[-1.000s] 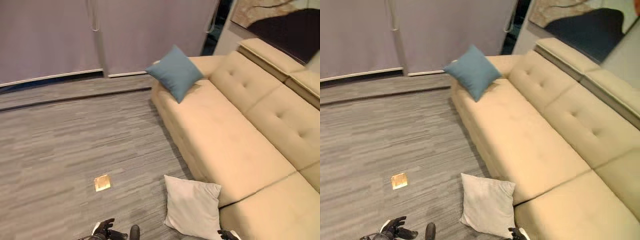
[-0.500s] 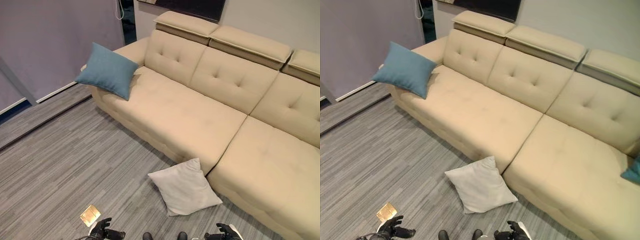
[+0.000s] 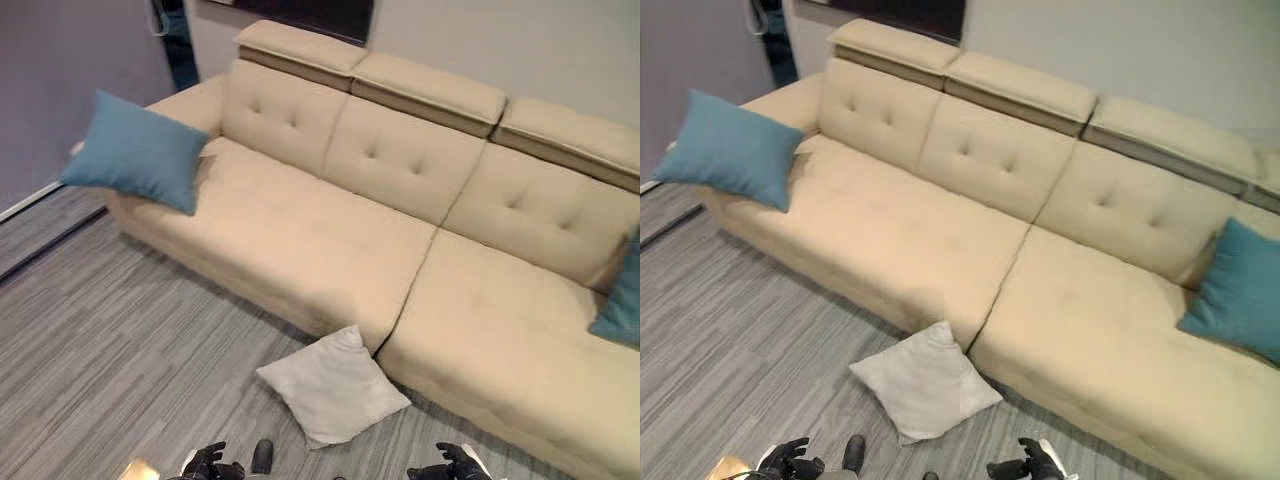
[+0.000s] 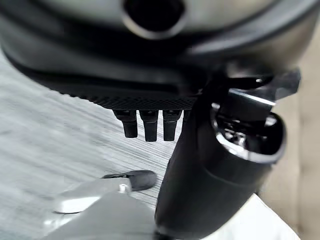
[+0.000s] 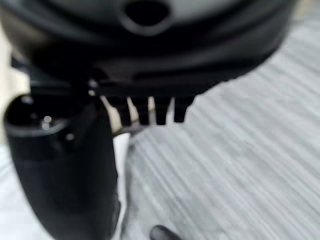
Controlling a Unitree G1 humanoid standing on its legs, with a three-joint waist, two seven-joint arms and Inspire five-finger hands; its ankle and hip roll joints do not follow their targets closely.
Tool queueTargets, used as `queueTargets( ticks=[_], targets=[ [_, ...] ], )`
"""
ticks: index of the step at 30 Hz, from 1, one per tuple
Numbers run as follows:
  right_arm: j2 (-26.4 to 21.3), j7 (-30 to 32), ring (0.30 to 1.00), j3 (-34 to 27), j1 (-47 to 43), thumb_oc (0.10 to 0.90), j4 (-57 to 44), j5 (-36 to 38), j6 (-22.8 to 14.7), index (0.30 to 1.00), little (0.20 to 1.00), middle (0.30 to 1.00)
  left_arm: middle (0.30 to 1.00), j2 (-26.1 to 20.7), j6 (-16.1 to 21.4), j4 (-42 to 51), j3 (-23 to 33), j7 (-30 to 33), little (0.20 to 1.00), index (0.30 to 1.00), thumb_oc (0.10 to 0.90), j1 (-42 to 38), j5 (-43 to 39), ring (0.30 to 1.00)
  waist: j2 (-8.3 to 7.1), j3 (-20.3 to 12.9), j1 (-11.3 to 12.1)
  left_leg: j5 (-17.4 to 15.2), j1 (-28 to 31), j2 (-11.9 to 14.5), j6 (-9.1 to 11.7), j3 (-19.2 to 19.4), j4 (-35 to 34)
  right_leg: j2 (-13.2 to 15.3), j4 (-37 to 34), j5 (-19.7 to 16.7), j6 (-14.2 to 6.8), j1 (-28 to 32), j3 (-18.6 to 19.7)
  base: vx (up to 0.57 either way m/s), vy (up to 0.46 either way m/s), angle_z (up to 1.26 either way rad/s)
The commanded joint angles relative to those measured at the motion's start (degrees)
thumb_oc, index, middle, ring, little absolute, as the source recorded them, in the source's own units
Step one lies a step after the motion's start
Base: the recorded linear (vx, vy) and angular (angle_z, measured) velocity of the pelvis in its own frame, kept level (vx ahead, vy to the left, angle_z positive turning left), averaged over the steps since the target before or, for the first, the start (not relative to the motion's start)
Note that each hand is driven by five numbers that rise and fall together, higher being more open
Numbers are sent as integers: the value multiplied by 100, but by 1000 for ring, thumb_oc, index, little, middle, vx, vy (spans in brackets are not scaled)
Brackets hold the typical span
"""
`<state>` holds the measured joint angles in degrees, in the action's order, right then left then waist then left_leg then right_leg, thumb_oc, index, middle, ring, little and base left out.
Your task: Pick up all the scattered cushions and arrange them neatly on the sofa.
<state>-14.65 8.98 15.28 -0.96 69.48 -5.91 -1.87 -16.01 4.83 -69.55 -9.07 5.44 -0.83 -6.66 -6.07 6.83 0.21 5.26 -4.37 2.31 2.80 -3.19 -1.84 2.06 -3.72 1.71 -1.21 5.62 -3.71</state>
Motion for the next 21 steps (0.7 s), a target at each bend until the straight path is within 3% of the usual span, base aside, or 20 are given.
queueTargets(
  ticks=[1,5,8,9,11,12,14,17,18,21],
  targets=[
    [-227,130,900,60,-267,800,-148,-40,-78,900,900,900,900,-44,140,-44,-145,-21,900,900,800,-36,107,900,129,-39,143,-577,73,-9,-51,183,336,225,684,193,-436,-285,-43,111,230,-77],
    [-177,125,900,40,-306,800,-263,10,-79,900,900,900,900,-118,162,-24,-101,8,900,900,800,-65,131,900,169,-1,132,-705,108,-117,-216,502,297,401,821,65,-635,-532,93,36,195,-56],
    [-174,189,900,21,-420,800,-416,24,-84,900,900,900,900,-208,148,-25,-29,44,900,900,800,-59,139,900,259,125,169,-758,136,-159,-333,749,228,590,1297,-77,-742,-950,-157,2,177,-68],
    [-201,251,900,-11,-491,800,-559,56,-117,900,900,900,900,-254,148,-44,-20,67,900,900,800,-47,163,900,308,212,233,-785,155,-126,-348,907,201,764,1509,-167,-725,-1158,-646,-39,86,-89],
    [-202,251,900,-12,-490,800,-560,56,-116,900,900,900,900,-253,148,-45,-20,67,900,900,800,-48,163,900,308,211,232,-784,153,-128,-349,906,201,766,1514,-165,-725,-1161,-647,21,34,-81],
    [-274,318,900,-31,-599,800,-728,97,-141,900,900,900,900,-304,135,-73,-36,67,900,900,800,-22,196,900,354,302,294,-949,263,-110,-315,1081,202,890,1457,-34,-635,-1241,-1471,61,-3,-37],
    [-300,395,900,-124,-671,800,-742,228,-170,900,900,900,900,-303,149,-66,4,64,900,900,800,-17,145,900,336,311,359,-1028,234,-97,-283,1202,285,980,1198,-46,-654,-1137,-1881,45,-40,-41],
    [-343,523,900,-308,-759,800,-805,519,-216,900,900,900,900,-267,199,-3,-19,97,900,900,800,-112,-11,900,328,396,264,-928,-134,-161,-318,1249,472,939,1098,-155,-550,-1392,-1628,-134,-39,-52],
    [-393,734,900,-492,-985,800,-863,852,-259,900,900,900,900,-214,280,104,-53,172,900,900,800,-245,-299,900,434,575,239,-1055,-447,-116,-280,1241,602,975,1236,-163,-616,-1753,-1513,-85,-70,7],
    [-487,881,900,-670,-1340,800,-999,1241,-324,900,900,900,900,-112,366,212,-219,168,900,900,800,-433,-620,900,603,749,168,-1035,-1174,-107,-268,1223,898,1021,1403,-179,-527,-2458,-1396,-147,-46,-5]
  ],
)
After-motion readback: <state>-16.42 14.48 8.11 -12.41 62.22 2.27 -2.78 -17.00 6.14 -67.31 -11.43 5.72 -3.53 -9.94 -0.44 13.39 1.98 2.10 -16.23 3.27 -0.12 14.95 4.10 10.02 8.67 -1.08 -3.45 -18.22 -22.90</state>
